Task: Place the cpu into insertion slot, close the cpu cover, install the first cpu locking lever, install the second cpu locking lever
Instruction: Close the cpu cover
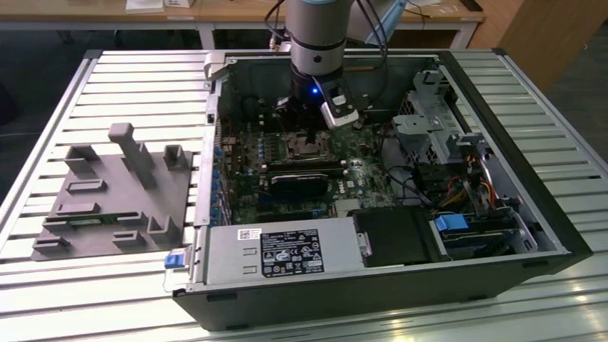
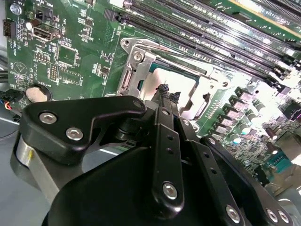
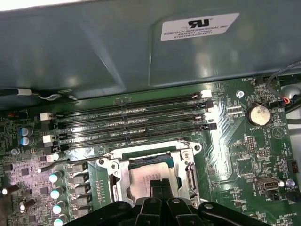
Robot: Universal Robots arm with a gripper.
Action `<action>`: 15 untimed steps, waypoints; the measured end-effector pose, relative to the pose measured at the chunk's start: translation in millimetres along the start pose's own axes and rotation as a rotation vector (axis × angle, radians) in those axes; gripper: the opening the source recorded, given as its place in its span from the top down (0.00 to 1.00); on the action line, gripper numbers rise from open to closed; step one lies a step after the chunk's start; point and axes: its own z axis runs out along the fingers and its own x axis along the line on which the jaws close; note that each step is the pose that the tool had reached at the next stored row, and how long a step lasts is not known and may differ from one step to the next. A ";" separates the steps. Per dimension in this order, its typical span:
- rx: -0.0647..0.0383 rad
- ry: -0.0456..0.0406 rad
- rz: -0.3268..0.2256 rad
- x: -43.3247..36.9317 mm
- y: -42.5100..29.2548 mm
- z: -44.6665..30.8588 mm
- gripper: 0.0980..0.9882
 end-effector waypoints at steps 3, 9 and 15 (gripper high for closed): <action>0.000 -0.0027 -0.001 1.3 -0.2 0.0 0.99; -0.003 -0.0101 -0.030 4.6 -0.8 0.4 0.99; -0.004 -0.0141 -0.055 9.9 -1.8 0.7 0.99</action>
